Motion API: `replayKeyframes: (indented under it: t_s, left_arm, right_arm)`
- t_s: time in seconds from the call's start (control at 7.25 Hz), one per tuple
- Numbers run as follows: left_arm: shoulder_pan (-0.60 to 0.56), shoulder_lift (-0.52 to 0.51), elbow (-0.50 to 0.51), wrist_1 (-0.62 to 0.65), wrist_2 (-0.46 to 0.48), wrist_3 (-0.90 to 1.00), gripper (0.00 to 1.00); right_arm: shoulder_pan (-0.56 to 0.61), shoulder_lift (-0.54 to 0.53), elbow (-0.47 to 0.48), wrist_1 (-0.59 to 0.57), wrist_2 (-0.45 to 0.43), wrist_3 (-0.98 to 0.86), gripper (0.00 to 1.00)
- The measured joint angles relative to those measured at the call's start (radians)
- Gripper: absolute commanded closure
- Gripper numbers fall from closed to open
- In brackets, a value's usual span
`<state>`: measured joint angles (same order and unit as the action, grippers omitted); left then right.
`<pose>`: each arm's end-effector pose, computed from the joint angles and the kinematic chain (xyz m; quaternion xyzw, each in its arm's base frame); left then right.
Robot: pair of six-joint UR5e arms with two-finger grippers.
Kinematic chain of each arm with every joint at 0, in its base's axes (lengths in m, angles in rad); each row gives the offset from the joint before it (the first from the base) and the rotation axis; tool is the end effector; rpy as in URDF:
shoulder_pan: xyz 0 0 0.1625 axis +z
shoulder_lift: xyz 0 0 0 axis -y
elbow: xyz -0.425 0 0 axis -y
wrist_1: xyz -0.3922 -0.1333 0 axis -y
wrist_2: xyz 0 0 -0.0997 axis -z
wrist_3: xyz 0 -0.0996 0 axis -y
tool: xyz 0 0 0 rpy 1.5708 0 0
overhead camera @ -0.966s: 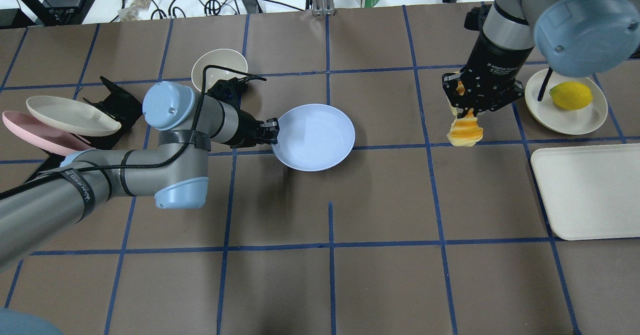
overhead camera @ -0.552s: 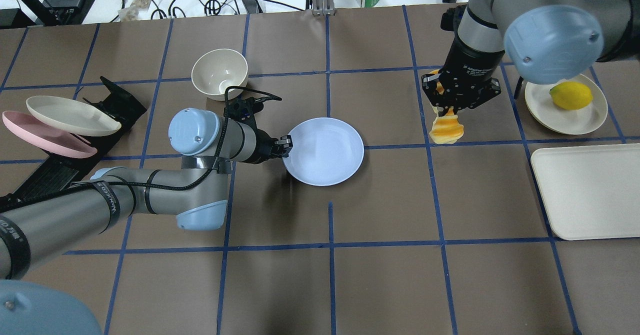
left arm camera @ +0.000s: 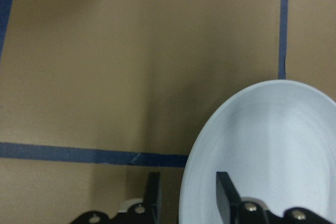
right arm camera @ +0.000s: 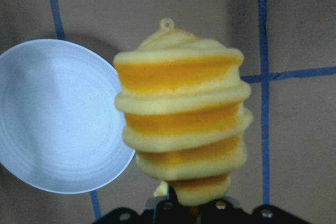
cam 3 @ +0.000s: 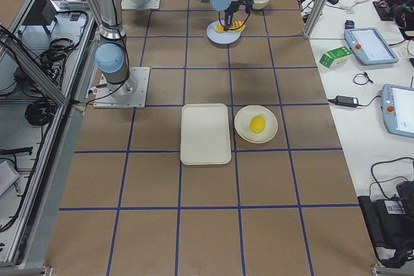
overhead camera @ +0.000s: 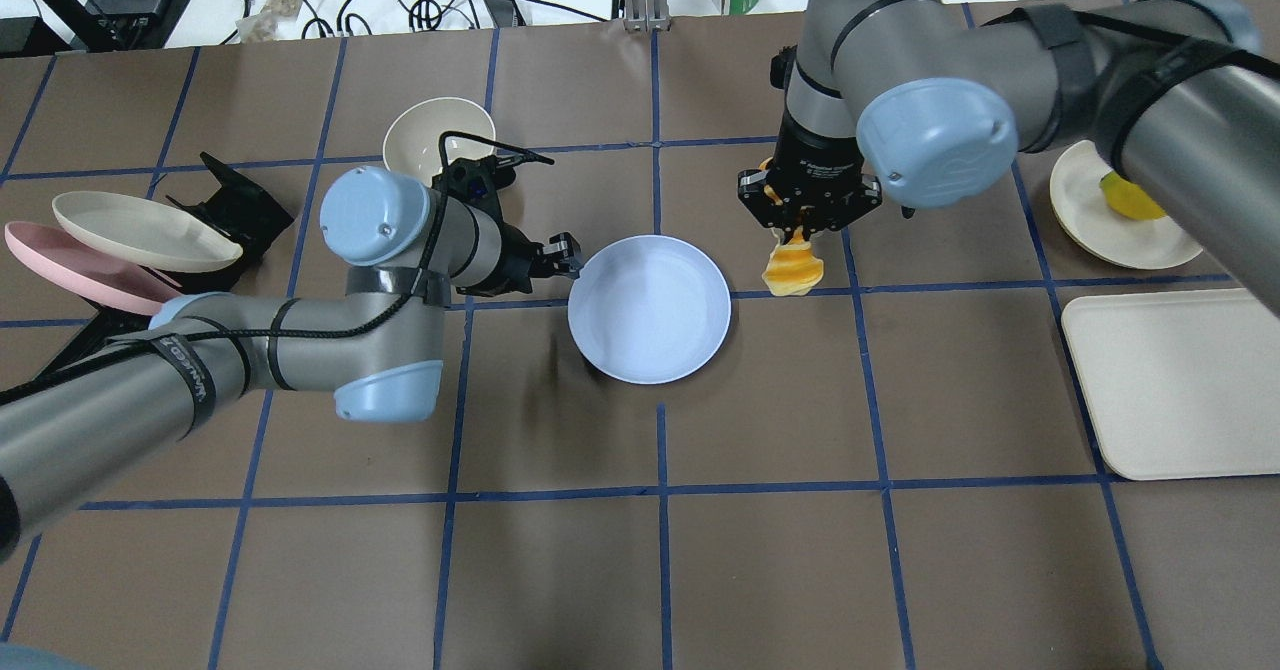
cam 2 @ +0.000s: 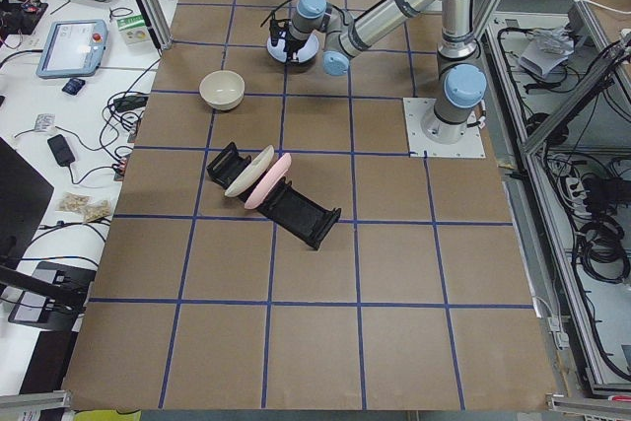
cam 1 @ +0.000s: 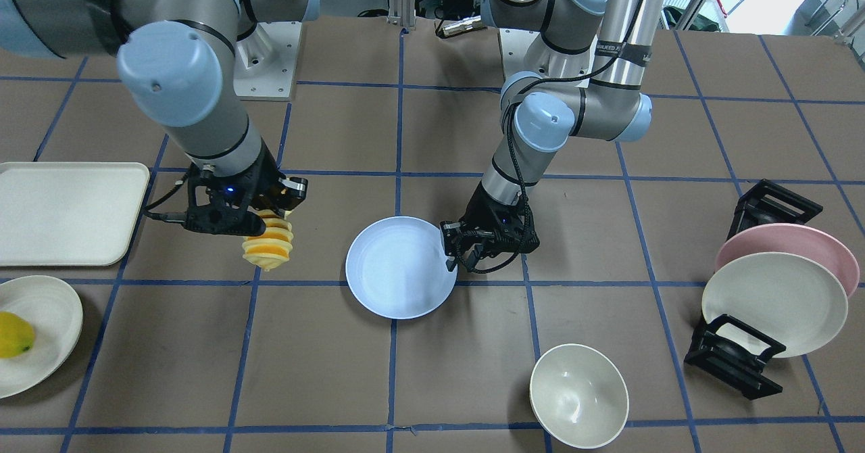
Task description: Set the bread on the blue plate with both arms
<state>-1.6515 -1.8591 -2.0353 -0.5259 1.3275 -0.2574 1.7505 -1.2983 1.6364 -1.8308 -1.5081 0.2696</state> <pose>-0.1995 -0.5160 0.2380 0.0691 -0.9798 0.1222 0.1426 0.2403 -0.5418 0.3348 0.0461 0.9977 0.0450 0.0218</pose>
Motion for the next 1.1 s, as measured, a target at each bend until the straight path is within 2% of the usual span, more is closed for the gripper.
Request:
replayKeyframes:
  t_s: [0.28,0.55,0.69,0.83,1.1]
  left_arm:
    - [0.029,0.072,0.253,-0.464,0.074,0.139,0.00]
    - [0.044,0.144,0.421,-0.803,0.182,0.270,0.00]
    - [0.050,0.193,0.461,-0.918,0.252,0.312,0.00]
    - [0.056,0.236,0.486,-1.003,0.278,0.329,0.00]
    - [0.058,0.288,0.514,-1.059,0.279,0.321,0.00]
  right_arm:
    - [0.080,0.076,-0.001,-0.111,0.026,0.078,1.00]
    - [0.136,0.142,-0.001,-0.172,0.037,0.114,1.00]
    - [0.155,0.166,0.001,-0.184,0.045,0.116,1.00]
    - [0.170,0.188,0.002,-0.191,0.049,0.112,1.00]
    - [0.199,0.233,0.008,-0.228,0.052,0.105,0.97]
